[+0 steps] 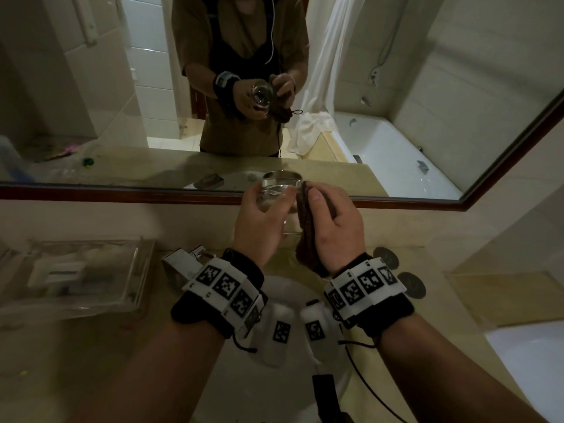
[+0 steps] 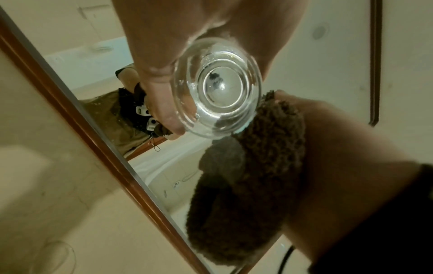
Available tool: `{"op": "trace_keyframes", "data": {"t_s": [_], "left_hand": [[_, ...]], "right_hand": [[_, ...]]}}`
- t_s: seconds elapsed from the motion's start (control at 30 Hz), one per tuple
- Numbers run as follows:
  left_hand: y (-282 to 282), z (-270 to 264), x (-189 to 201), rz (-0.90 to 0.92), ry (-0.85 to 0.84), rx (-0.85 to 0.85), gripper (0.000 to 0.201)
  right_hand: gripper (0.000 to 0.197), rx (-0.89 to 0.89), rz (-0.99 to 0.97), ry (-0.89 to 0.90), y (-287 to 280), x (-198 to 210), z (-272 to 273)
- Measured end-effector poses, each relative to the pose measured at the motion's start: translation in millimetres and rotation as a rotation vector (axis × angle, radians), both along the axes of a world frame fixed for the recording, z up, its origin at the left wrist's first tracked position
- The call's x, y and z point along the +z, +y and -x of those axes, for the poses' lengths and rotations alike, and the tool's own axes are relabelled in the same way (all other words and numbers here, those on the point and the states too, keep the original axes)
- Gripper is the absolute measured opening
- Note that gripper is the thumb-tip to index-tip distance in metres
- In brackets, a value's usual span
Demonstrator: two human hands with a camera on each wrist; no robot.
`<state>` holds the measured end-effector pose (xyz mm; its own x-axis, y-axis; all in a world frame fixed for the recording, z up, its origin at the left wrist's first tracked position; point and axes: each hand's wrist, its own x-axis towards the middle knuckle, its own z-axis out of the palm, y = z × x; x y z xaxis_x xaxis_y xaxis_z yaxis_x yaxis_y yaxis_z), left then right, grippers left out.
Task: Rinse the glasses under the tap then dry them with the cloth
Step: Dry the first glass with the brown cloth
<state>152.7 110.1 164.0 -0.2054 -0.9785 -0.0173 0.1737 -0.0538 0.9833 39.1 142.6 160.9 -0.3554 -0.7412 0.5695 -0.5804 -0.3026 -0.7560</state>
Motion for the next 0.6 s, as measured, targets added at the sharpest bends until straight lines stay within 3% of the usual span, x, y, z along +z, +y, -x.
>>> {"op": "trace_keyframes", "data": {"t_s": [0.07, 0.17, 0.3, 0.43, 0.6], "left_hand": [[3.6, -0.3, 1.8, -0.025, 0.071, -0.053, 0.021], [8.7, -0.5, 2.3, -0.046, 0.131, -0.127, 0.033], [4.6, -0.8, -3.8, 0.000, 0.079, -0.037, 0.017], [5.2, 0.9, -4.1, -0.053, 0.143, -0.022, 0.031], [10.9, 1.5, -3.9, -0.092, 0.246, -0.099, 0.028]], "right_hand": [[0.026, -0.013, -0.048, -0.034, -0.6, -1.7, 2.5], [0.024, -0.007, -0.149, -0.124, -3.6, -6.3, 8.1], [0.028, -0.006, -0.063, -0.085, 0.9, -0.4, 2.9], [0.028, 0.004, 0.057, 0.030, 5.3, 3.4, -3.1], [0.032, -0.020, -0.051, -0.057, 1.4, -4.6, 5.6]]}}
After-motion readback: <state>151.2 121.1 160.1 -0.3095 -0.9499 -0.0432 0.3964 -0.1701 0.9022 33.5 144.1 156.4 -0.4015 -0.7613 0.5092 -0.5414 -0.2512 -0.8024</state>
